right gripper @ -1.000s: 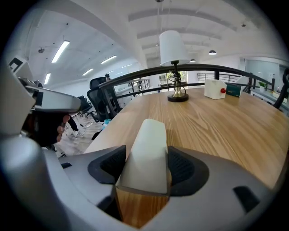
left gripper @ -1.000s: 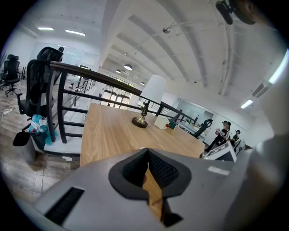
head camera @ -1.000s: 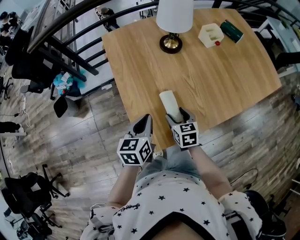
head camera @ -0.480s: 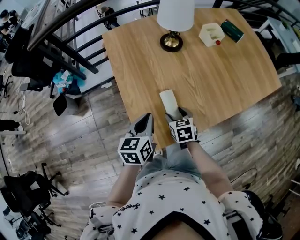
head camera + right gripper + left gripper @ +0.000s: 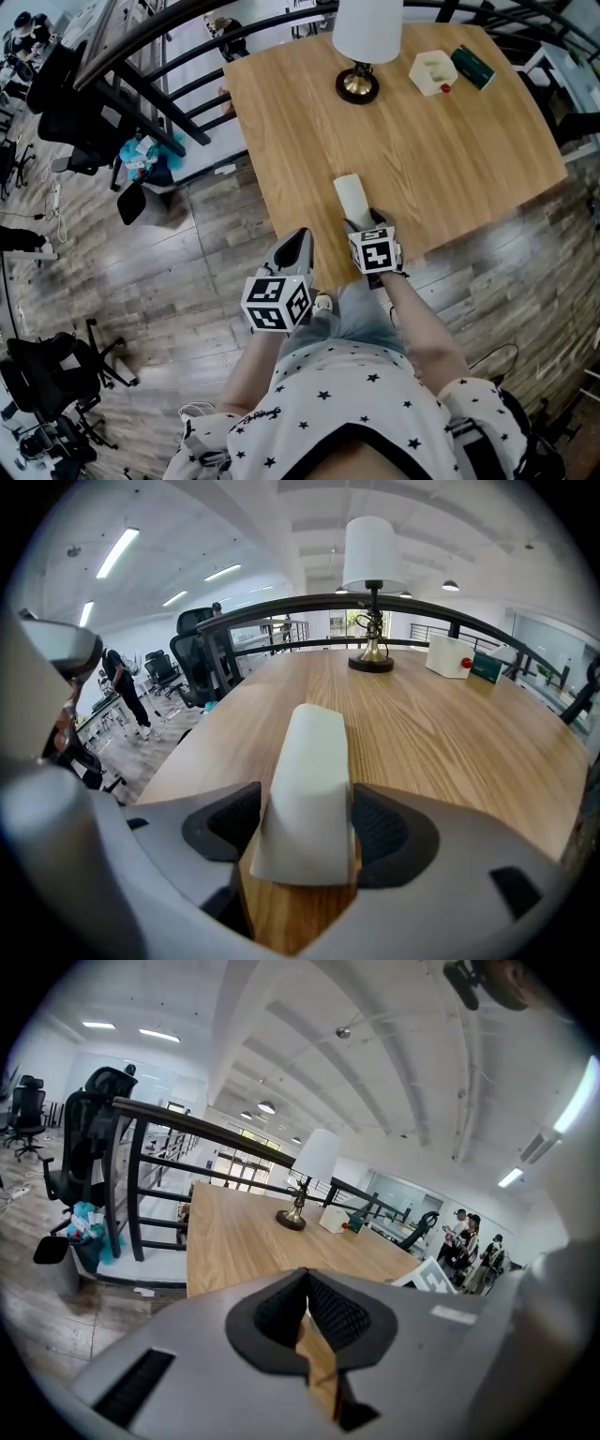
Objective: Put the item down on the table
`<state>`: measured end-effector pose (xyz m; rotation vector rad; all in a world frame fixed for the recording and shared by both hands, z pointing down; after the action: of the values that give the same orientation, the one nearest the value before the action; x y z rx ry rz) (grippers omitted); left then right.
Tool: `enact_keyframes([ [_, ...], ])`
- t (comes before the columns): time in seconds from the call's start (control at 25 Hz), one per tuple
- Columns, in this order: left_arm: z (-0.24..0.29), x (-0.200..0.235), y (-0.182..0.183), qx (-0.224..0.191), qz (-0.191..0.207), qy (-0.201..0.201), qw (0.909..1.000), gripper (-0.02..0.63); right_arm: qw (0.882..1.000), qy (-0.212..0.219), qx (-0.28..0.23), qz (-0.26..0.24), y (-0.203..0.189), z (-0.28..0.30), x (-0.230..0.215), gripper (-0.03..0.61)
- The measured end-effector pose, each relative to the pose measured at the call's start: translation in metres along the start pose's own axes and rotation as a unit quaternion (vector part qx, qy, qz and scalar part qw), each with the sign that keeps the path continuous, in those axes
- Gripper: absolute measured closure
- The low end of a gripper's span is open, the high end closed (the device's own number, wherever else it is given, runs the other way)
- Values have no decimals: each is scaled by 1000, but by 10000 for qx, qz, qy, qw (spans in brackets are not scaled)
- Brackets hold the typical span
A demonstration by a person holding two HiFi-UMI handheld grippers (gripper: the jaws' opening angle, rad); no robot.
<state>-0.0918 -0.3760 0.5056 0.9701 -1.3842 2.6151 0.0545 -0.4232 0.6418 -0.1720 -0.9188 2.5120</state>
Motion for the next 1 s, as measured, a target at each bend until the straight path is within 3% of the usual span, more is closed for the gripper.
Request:
enact_keyframes([
  [0.32, -53, 12, -10, -182, 23, -18, 9998, 601, 9989, -329, -269, 216, -2, -32, 18, 279],
  [0.56, -82, 11, -23, -304, 24, -62, 9995, 601, 9958, -363, -781, 320, -3, -80, 46, 283],
  [1.0, -137, -21, -56, -578, -8, -10, 9983, 601, 9816, -246, -1889, 162, 0, -188, 83, 471],
])
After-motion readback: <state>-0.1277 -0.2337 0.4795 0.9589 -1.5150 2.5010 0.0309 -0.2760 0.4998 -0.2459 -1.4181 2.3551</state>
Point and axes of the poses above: the fingertips, and each gripper's own axes: z forward along the fingers, x to its left, y out of its top, the point moved 3 cm from there along -z, backward along the fingers, and after that the axes turned 9 degrees about -z, right-handed, at the moved point
